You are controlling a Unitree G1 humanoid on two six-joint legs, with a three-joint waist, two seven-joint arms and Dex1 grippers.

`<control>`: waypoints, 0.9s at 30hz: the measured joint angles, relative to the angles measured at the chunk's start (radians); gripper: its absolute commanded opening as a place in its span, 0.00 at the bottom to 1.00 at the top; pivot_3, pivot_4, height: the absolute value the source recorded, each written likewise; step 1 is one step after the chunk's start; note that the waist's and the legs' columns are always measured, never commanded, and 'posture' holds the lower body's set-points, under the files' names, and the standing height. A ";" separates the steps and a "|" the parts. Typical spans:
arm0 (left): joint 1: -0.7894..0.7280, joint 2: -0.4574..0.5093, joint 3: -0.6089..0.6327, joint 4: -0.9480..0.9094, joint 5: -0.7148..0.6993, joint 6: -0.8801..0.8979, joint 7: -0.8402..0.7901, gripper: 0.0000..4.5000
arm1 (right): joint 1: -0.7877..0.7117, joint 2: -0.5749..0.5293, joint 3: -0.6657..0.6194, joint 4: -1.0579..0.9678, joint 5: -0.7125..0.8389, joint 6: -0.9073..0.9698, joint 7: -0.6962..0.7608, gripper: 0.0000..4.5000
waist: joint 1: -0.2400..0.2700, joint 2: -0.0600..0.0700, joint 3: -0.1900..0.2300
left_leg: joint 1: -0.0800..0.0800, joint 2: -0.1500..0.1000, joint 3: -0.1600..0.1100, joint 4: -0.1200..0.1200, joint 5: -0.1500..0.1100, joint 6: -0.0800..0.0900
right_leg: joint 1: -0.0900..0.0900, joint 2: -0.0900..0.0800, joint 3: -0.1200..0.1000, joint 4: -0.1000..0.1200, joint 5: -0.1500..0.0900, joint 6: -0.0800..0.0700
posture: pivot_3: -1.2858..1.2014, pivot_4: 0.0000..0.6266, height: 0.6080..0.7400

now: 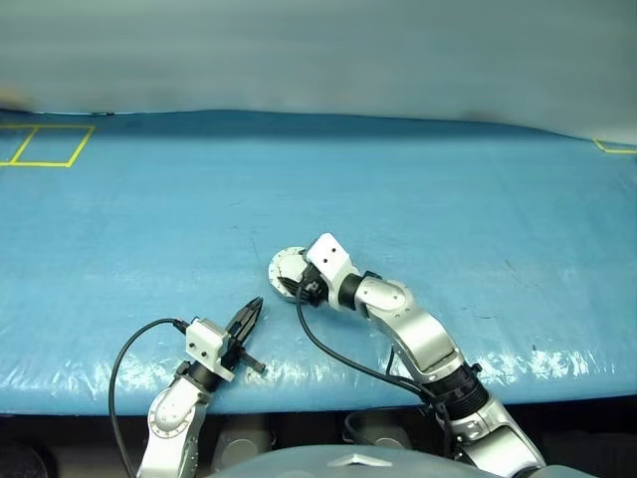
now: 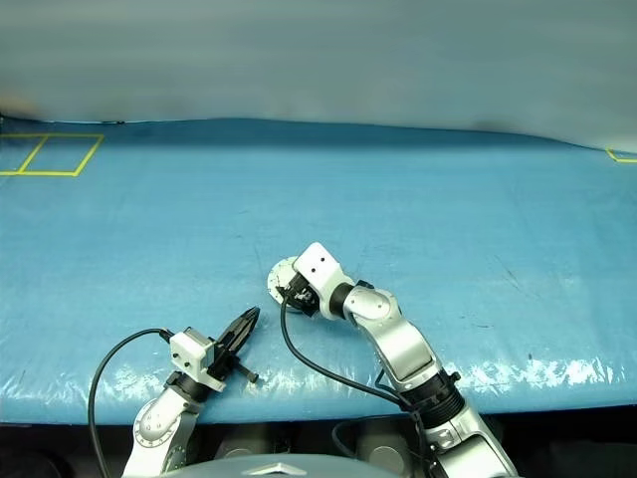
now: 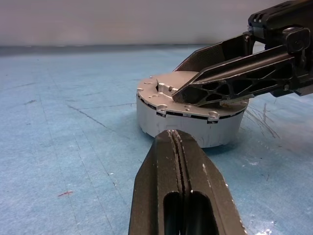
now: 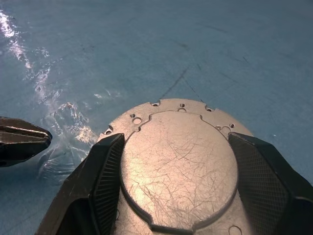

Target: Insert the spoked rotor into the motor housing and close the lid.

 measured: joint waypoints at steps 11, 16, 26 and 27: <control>-0.007 0.001 0.002 0.009 -0.005 -0.001 -0.012 0.00 | -0.010 -0.023 0.012 0.029 -0.012 -0.056 0.023 0.67 | 0.001 0.000 0.000 | 0.001 0.000 0.000 0.000 0.000 0.000 | 0.001 0.000 0.000 0.000 0.000 0.000 | 0.52 0.24 1.00; -0.018 0.000 0.004 0.022 -0.006 -0.003 -0.020 0.00 | -0.050 -0.023 0.039 0.035 -0.059 -0.008 -0.008 0.67 | 0.001 0.000 -0.001 | 0.002 0.000 0.000 0.000 0.001 0.000 | 0.001 -0.001 0.000 0.000 0.000 0.000 | 0.52 0.24 1.00; -0.026 0.000 0.009 0.005 -0.046 0.063 -0.015 0.00 | -0.057 0.022 -0.011 0.018 -0.029 0.110 -0.014 0.67 | 0.003 0.000 -0.002 | 0.001 0.000 0.000 0.000 0.001 0.000 | 0.001 -0.003 -0.001 0.000 0.001 -0.001 | 0.52 0.24 1.00; -0.024 0.002 0.013 -0.037 -0.077 0.153 0.011 0.00 | -0.056 0.025 -0.014 0.016 -0.026 0.118 -0.017 0.67 | 0.003 0.000 -0.002 | 0.001 0.000 -0.001 0.000 0.001 0.000 | 0.001 -0.003 -0.001 0.000 0.001 -0.001 | 0.52 0.24 1.00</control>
